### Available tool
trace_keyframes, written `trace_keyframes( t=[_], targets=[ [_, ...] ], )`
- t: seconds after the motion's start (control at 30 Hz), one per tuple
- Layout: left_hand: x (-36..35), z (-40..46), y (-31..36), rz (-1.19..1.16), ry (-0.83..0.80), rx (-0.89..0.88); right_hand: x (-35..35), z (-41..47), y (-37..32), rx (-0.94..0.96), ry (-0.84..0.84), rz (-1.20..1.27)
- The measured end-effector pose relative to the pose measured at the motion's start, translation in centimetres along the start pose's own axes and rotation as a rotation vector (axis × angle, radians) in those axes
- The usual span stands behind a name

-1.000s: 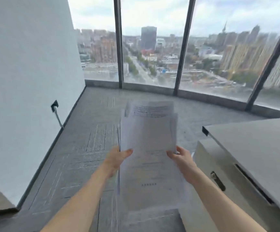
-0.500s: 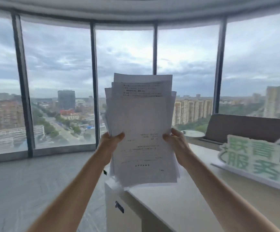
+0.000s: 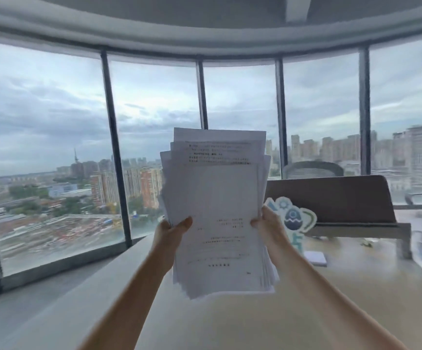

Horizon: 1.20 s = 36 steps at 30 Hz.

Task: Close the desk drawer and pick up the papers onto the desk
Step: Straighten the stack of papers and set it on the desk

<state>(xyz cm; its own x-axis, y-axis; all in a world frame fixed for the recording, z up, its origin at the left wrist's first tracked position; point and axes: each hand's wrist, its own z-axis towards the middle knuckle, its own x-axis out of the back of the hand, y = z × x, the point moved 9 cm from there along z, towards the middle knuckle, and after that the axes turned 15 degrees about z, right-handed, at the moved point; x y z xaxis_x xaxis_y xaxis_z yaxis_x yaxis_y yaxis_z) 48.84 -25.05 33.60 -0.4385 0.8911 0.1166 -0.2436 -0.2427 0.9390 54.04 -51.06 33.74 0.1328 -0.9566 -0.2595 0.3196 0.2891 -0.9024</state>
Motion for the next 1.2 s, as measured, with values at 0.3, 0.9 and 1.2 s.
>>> trace_keyframes(
  t=[0.3,0.9,1.2],
  targets=[
    [-12.2,1.3,-6.4,-0.05,-0.158,0.06,10.9,1.1,5.3,-0.023,0.188,-0.036],
    [-18.0,1.9,-10.0,0.012,-0.33,-0.026,14.7,2.6,6.0,0.107,0.182,-0.103],
    [-18.3,2.3,-9.7,-0.042,-0.365,-0.049,13.5,3.3,3.5,0.213,0.169,-0.126]
  ],
)
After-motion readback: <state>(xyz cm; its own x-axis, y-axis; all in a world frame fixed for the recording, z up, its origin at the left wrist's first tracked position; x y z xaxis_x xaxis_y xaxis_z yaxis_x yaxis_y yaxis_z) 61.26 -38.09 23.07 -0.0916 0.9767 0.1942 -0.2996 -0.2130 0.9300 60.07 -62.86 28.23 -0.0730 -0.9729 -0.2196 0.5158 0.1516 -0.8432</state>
